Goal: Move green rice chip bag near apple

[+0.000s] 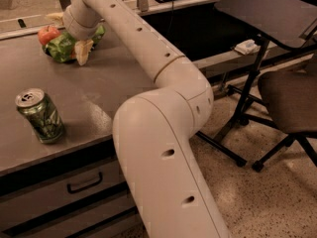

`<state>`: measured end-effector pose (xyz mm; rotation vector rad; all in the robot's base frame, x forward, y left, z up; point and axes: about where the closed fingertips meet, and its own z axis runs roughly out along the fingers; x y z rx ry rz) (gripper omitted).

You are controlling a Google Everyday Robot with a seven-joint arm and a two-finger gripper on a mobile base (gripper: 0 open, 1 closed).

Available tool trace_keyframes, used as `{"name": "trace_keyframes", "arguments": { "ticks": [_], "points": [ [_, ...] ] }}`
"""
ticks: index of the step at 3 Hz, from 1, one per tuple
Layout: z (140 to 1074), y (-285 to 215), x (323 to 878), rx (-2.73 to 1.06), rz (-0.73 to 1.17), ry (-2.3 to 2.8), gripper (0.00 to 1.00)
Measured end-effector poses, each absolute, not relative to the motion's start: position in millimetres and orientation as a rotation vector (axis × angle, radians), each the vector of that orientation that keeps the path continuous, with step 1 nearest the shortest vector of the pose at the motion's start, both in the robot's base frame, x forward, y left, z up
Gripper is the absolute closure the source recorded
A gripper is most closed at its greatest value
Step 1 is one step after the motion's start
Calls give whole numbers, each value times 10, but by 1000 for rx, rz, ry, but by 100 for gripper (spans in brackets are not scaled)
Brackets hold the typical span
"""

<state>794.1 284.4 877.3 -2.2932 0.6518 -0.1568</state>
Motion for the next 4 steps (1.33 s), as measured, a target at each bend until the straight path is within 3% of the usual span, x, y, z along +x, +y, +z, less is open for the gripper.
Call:
{"name": "trace_keyframes", "arguments": {
  "ticks": [2,4],
  "points": [
    [8949,2810,7920,-2277,-181,653,0],
    [9284,2242,7908,-2196,-272,836,0]
  ]
}}
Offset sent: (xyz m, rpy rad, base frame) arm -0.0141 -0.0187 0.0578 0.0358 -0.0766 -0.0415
